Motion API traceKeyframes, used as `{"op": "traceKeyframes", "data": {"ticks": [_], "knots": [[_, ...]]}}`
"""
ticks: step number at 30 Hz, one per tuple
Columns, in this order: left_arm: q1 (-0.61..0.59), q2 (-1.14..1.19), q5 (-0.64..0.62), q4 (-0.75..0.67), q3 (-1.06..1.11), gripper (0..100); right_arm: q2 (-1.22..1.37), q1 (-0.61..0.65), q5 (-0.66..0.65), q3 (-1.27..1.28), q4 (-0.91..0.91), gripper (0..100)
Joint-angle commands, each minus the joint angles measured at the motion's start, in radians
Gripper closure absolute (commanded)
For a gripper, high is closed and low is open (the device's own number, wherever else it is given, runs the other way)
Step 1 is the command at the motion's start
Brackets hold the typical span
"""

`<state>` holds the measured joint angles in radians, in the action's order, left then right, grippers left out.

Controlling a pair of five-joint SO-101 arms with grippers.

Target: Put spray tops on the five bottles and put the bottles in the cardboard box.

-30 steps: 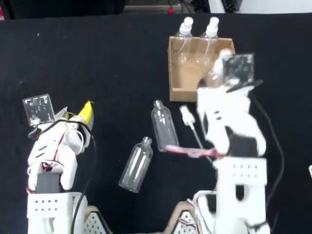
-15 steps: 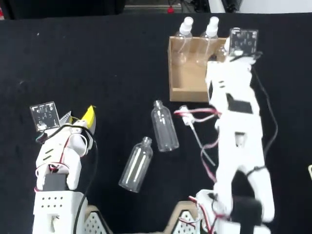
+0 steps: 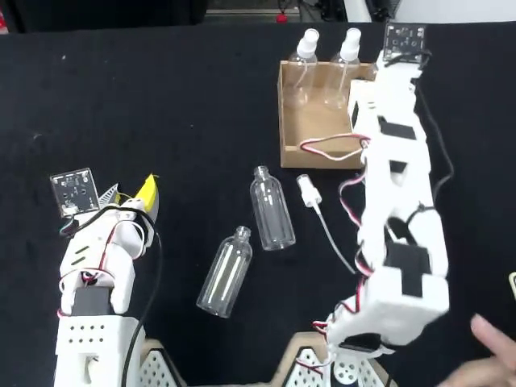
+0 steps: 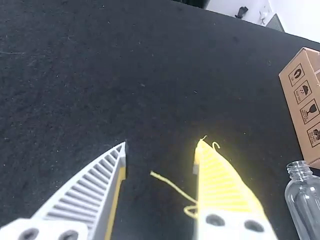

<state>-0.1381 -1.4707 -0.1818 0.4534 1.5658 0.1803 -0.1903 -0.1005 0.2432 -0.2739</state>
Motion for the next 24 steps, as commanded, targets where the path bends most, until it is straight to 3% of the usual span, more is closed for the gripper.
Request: {"op": "traceKeyframes", "data": {"ticks": [1, 12, 17, 24], "knots": [[0.013, -0.011, -0.011, -0.02, -0.008, 79, 0.087, -0.035, 0.005, -0.162, 0.031, 82.9], [0.013, -0.011, -0.009, -0.021, -0.008, 79, 0.288, -0.035, 0.006, -0.352, 0.031, 82.9], [0.013, -0.011, -0.008, -0.021, -0.008, 79, 0.343, -0.037, 0.095, -0.427, 0.031, 82.9], [0.013, -0.011, -0.006, -0.02, -0.008, 79, 0.447, -0.037, 0.109, -0.541, 0.031, 82.9]]}}
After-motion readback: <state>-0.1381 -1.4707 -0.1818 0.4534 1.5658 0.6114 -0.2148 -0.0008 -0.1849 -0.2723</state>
